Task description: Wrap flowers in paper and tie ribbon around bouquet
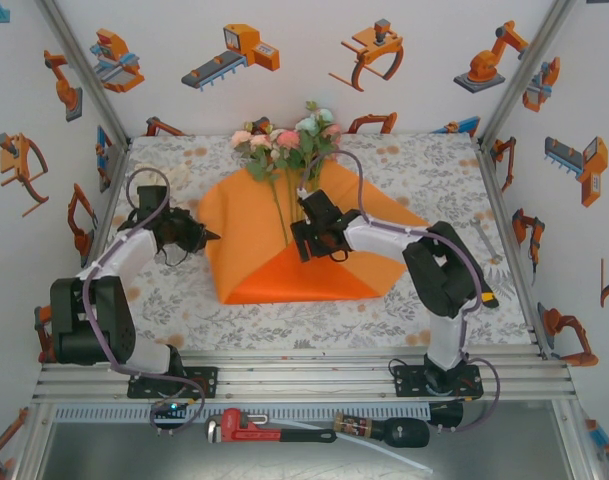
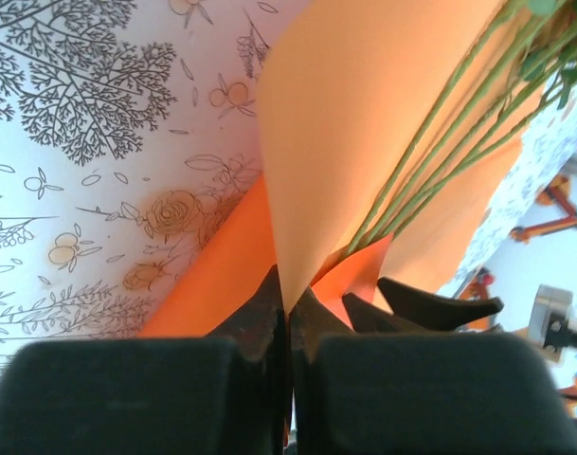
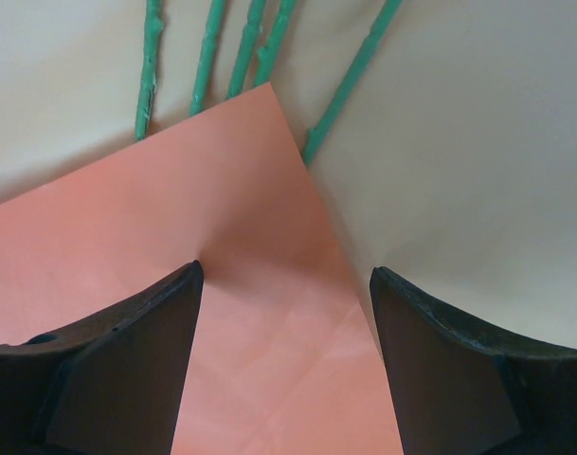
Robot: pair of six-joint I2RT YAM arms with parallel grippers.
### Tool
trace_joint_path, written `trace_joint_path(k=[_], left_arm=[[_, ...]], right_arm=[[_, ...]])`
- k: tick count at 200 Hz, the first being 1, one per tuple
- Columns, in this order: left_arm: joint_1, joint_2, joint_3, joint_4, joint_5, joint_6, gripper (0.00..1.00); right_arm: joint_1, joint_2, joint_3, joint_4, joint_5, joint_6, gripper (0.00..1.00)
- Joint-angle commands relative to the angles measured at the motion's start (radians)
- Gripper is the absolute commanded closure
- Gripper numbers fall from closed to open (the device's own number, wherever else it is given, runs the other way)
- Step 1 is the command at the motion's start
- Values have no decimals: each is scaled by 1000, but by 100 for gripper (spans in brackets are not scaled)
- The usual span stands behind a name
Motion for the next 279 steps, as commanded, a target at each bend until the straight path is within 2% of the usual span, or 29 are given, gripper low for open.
trace_joint_path(k=[1,46,66,92,124,169,227,279], left_arm=[[-16,12,57,-82,19,27,100],[-47,70,122,-99,28,11,100],[-49,75,133,-109,19,4,100],[-54,78,156,-109,25,-12,100],[-56,71,163,-112,37,-23,100],[-58,53,172,-103,95,-110,100],[-62,104,219,44,189,-296,99],[-104,177,292,104,197,-321,99]], right_arm=[[2,-124,-57,67,28,10,35],[72,-269,-128,70,11,-54,39],[131,-268,-123,70,-41,-101,51],[155,-187,-99,115,-248,-92,71],[158,-77,-68,136,-291,-75,84],[158,6,-63,155,-311,-67,86],[154,14,-98,177,-298,-57,86],[115,-18,-98,204,-354,-14,81]])
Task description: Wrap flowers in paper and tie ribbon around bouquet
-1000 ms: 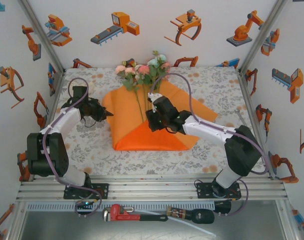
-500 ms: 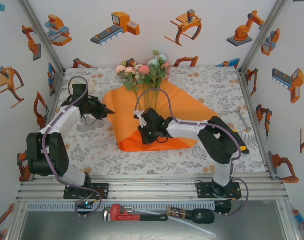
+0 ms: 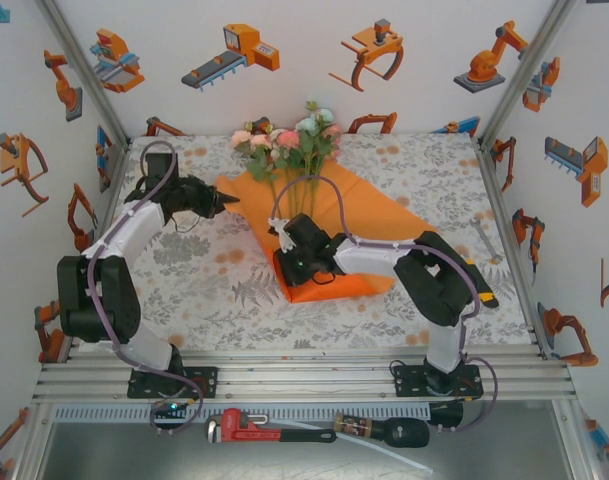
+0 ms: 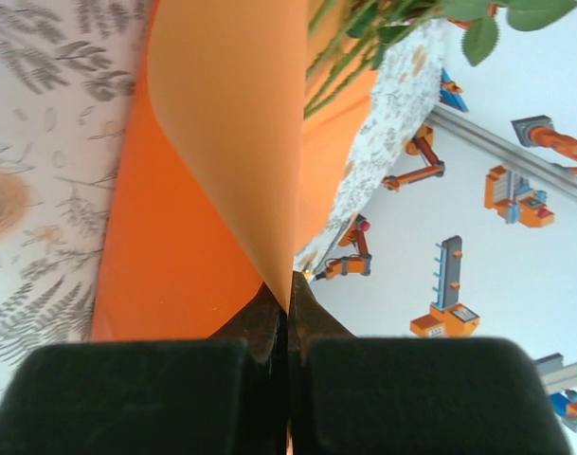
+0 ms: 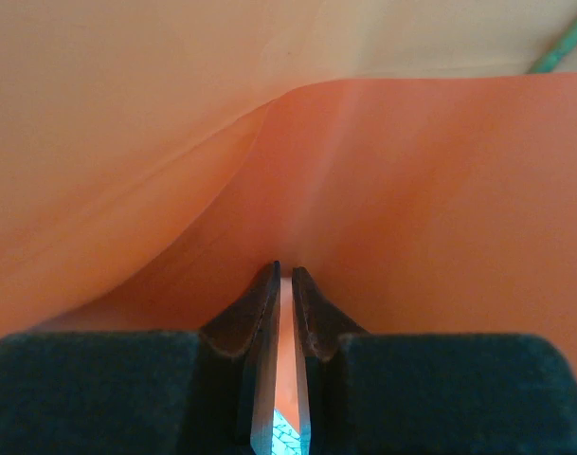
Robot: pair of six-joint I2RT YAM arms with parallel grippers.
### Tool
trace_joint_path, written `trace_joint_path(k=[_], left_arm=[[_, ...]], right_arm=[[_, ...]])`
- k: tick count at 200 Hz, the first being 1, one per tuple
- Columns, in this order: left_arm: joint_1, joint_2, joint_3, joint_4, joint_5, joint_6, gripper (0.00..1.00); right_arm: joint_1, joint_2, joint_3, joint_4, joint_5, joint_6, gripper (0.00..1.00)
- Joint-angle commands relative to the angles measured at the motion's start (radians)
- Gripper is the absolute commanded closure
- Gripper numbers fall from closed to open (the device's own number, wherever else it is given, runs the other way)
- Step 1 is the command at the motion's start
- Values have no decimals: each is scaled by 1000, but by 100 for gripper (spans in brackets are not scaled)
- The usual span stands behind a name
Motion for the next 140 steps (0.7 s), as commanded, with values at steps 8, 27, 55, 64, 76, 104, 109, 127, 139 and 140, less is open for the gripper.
trace_joint_path(k=[8,27,55,64,76,104,109,127,139,140], left_arm=[[-29,47,41,71,27,-49,99],[-35,68,41,95,18,-53,99],[-42,96,53,98,17,-49,99],[-43,103,55,98,17,-47,99],[-49,113,59,98,14,-48,99],[-60,136,78,99,11,-51,99],[-63,141,83,100,9,-51,99],[-73,154,103,108,11,-55,99],[-81,157,117,108,8,-58,99],[-81,157,118,107,8,-58,99]], right_arm=[[-28,-29,-6,46,-55,48,78],[-45,-74,-7,53,-74,74,75],[-86,-191,-53,54,-68,98,75],[-98,-230,-75,50,-58,98,74],[-111,-273,-108,38,-57,97,73],[-107,-349,-182,87,-174,127,45],[-101,-353,-193,108,-192,143,40],[-74,-343,-208,179,-230,194,24],[-59,-317,-191,193,-227,220,22],[-58,-314,-189,194,-226,221,22]])
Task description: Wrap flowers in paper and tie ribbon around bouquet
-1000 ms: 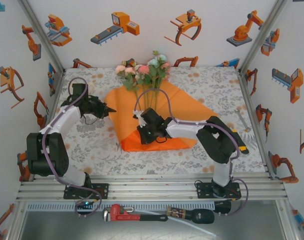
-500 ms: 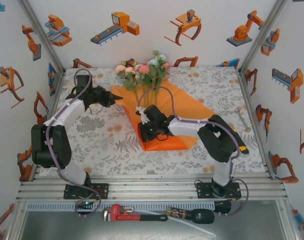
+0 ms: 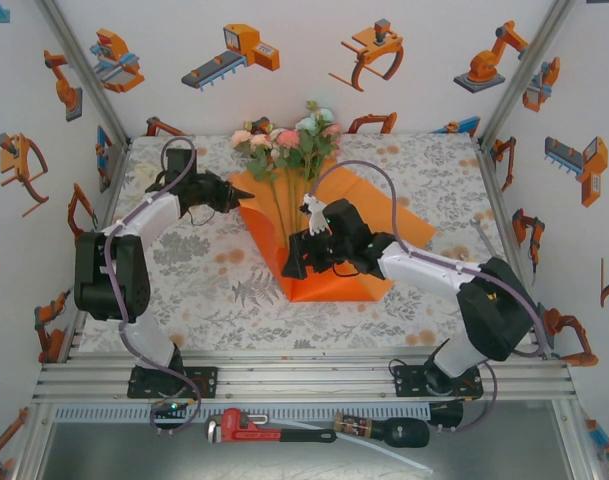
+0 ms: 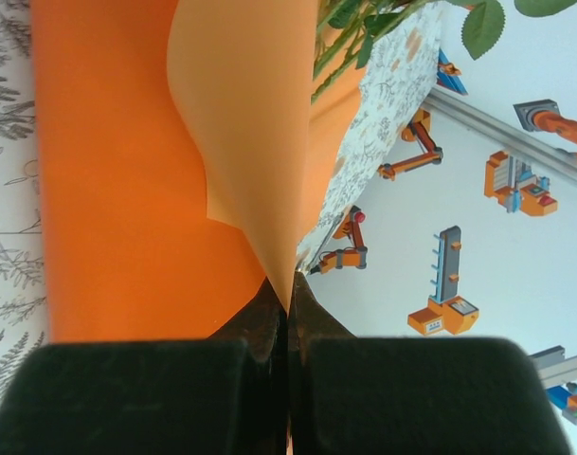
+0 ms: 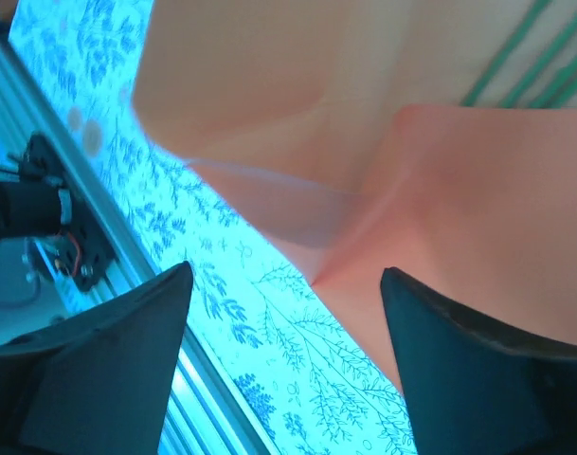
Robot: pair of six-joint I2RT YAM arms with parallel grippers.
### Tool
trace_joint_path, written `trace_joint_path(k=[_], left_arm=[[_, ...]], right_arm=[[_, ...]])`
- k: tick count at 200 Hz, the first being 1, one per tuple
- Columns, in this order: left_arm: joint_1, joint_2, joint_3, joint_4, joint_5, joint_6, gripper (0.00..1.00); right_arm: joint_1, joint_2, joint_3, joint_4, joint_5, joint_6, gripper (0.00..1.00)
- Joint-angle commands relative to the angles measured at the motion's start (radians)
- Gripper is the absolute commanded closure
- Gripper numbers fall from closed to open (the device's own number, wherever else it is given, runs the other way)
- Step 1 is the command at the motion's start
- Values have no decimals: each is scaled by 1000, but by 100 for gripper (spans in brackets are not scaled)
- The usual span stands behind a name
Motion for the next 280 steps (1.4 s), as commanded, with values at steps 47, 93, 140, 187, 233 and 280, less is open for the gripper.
trace_joint_path(k=[47,93,140,187,233,280], left_arm=[[-57,26,77,40,-8,-52,98],[-91,33,65,112,5,-81,91],[-71,41,77,286,60,-40,53],[42,-98,20,171,-126,217,31],[45,-18,-1,15,-270,393,47],[-49,159,95,28,-241,396,64]], right_arm=[[47,199,125,90,-55,164,28],[47,186,103,75,25,179,56],[30,152,25,83,78,205,93],[3,167,-22,124,76,238,93],[-30,173,-51,156,88,278,82],[-45,182,-27,103,109,276,68]])
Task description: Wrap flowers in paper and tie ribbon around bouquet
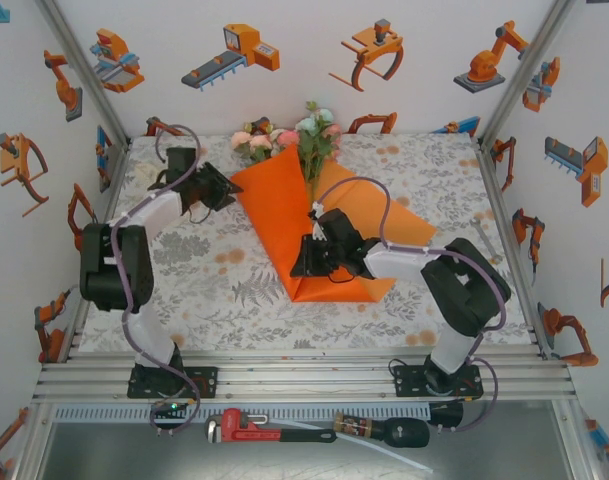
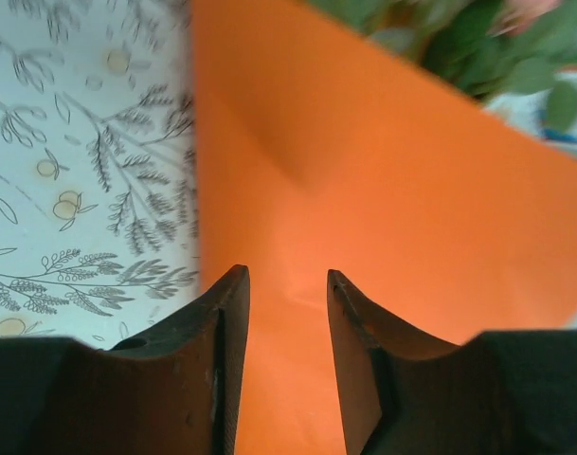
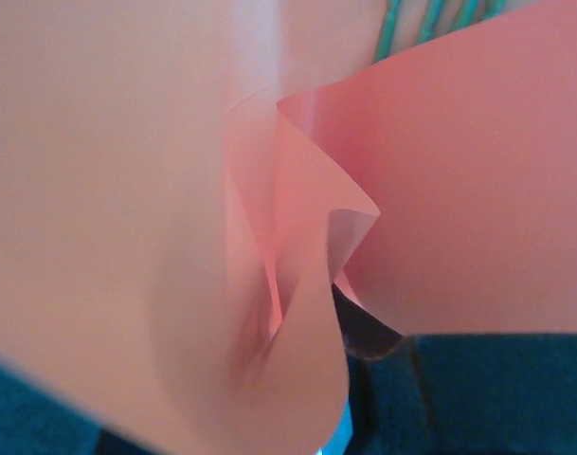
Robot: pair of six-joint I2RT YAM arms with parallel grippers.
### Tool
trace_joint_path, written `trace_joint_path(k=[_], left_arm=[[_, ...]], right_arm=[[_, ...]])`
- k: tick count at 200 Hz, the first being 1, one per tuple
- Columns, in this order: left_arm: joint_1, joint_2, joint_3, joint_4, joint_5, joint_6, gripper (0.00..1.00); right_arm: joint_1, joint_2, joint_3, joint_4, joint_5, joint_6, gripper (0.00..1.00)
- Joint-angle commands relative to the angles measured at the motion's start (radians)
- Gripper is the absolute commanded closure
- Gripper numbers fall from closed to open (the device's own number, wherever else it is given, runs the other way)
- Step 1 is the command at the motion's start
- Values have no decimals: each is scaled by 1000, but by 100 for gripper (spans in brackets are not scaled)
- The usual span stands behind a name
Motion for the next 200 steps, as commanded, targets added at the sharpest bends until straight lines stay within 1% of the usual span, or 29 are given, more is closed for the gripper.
trace_joint_path(k=[1,19,40,56,63,81,91,101,110,121,133,150,171,190,200], left_arm=[[-53,60,73,-43,-12,52,64],[-70,120,96,-34,-26,50,65],[-79,179,128,-26,-7,50,65],[-87,200,138,-26,-9,55,66],[-90,210,142,-26,-7,55,66],[-95,224,145,-20,-5,53,66],[-97,229,143,-8,1,46,66],[-98,234,144,0,9,41,66],[-103,240,147,5,14,36,66],[-108,245,151,10,13,33,66],[-113,253,155,16,8,27,66],[-115,263,157,29,8,17,66],[-115,273,164,31,4,8,66],[-113,269,174,32,12,9,65],[-106,253,178,21,11,15,62]], right_arm=[[-8,-3,11,-21,38,8,68],[-14,-29,3,-52,66,12,65],[-14,-88,2,-116,97,-14,56],[-14,-163,0,-169,143,-46,48],[-13,-203,-3,-190,161,-62,46],[10,-288,7,-237,198,-137,45],[47,-317,24,-254,226,-206,46],[90,-324,50,-250,224,-277,49],[126,-302,83,-241,206,-333,52],[156,-239,143,-238,153,-380,54],[167,-140,216,-249,101,-385,56],[173,12,336,-306,70,-386,59],[175,148,452,-399,124,-396,60],[171,193,453,-384,170,-415,60],[162,200,432,-375,192,-410,60]])
